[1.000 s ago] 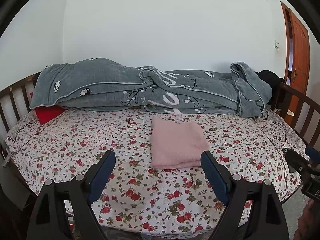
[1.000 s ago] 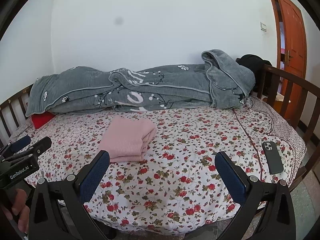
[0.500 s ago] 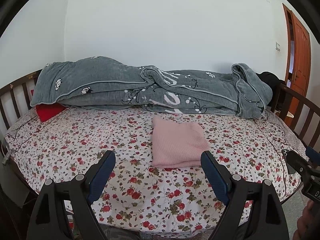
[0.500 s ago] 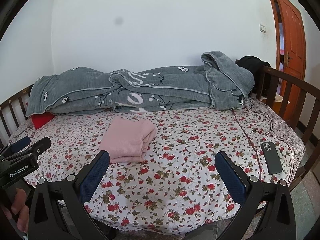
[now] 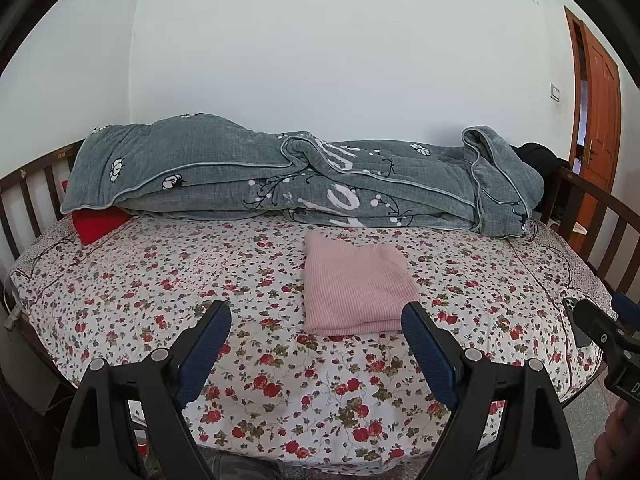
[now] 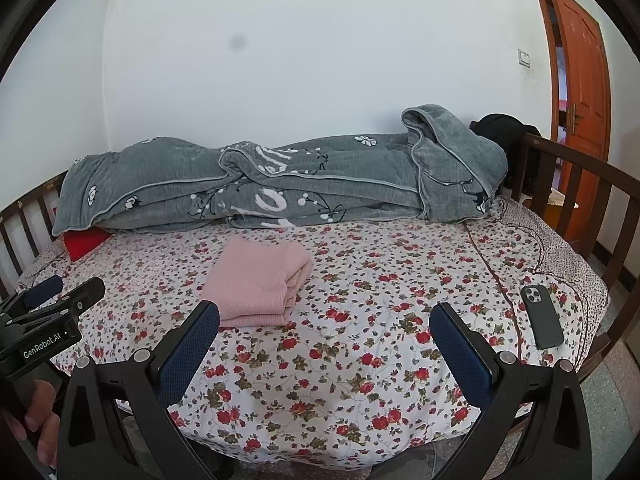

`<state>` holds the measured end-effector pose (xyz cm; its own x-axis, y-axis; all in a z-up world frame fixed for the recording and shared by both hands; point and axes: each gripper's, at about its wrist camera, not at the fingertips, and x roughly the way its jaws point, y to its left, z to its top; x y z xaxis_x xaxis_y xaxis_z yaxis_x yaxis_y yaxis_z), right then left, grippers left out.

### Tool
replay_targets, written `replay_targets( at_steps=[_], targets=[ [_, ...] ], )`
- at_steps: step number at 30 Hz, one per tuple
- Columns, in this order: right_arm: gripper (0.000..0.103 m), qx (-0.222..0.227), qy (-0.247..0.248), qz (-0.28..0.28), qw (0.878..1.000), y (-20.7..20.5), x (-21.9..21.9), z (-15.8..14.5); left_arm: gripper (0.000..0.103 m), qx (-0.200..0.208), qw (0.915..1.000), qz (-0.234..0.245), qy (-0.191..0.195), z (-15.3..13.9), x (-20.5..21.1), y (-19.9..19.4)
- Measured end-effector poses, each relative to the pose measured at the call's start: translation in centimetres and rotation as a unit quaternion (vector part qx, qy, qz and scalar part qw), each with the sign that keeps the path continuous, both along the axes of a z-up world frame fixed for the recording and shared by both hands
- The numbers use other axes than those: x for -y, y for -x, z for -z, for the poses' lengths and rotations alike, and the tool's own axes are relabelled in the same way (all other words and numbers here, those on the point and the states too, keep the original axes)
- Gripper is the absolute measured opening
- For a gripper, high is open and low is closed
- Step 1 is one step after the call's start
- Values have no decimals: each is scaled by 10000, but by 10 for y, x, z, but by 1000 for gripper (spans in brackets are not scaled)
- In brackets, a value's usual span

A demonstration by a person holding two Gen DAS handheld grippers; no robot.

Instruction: Fold small clothes

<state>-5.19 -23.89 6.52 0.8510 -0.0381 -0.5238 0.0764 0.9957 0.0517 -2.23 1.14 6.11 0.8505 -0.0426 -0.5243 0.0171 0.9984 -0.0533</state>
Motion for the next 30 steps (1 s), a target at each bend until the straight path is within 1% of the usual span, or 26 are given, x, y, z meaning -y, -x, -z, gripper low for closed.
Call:
replay_targets(
  at_steps=[30],
  targets=[
    [103,13,-21,3,10000,3,-6,1,87,-1,10000,-35,61,-6,-2,2]
  ],
)
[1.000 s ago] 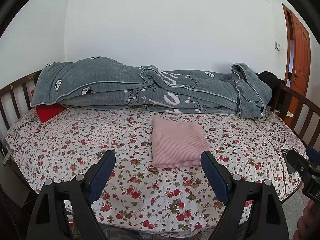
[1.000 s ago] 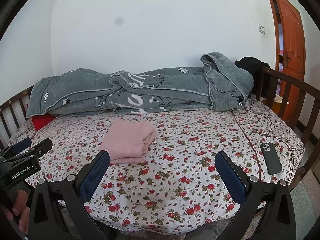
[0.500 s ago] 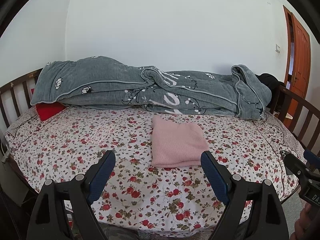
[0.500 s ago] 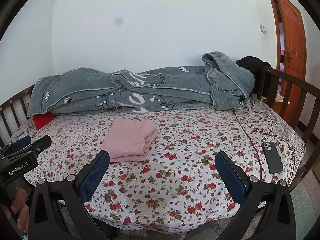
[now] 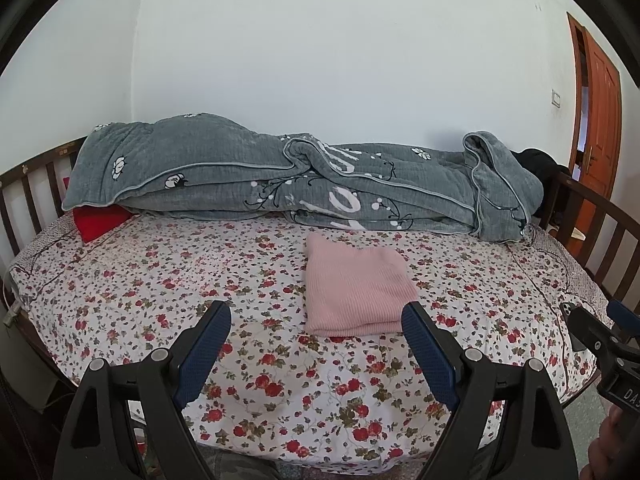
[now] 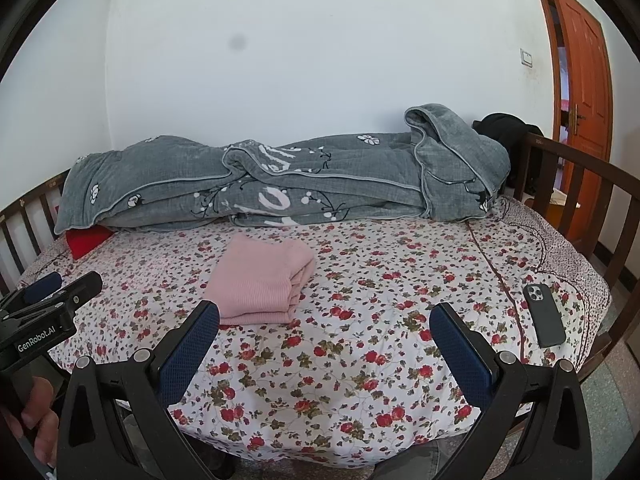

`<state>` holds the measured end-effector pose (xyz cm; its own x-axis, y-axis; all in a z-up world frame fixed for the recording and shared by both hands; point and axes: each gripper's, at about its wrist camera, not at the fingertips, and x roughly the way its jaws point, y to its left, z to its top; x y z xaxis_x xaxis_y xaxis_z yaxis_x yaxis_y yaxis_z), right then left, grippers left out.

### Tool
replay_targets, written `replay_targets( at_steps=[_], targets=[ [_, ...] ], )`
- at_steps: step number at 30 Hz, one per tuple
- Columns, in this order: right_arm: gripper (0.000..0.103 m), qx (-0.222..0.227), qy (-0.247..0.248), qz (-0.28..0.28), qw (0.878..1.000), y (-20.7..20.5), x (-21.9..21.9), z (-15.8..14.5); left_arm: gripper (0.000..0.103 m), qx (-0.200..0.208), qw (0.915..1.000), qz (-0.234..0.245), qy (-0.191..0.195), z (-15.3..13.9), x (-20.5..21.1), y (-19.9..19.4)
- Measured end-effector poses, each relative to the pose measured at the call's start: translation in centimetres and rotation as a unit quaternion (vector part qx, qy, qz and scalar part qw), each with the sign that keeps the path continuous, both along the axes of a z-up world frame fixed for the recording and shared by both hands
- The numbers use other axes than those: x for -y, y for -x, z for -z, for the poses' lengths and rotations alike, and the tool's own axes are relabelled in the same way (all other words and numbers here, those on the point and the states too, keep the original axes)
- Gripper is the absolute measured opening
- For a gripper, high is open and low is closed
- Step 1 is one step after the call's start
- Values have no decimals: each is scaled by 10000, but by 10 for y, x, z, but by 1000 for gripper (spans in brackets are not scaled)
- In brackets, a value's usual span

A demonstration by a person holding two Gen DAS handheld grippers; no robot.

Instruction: Fold small clothes

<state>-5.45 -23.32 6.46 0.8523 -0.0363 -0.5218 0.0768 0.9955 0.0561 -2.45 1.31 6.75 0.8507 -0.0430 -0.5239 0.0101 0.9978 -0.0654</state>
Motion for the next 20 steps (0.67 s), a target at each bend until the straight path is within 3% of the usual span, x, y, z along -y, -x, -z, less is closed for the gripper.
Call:
replay_targets(
  at_steps=[20],
  targets=[
    [103,-1,27,-62,10000,-2,-7,1,87,81,9999,-62,23,-3,-2,-1]
  ],
)
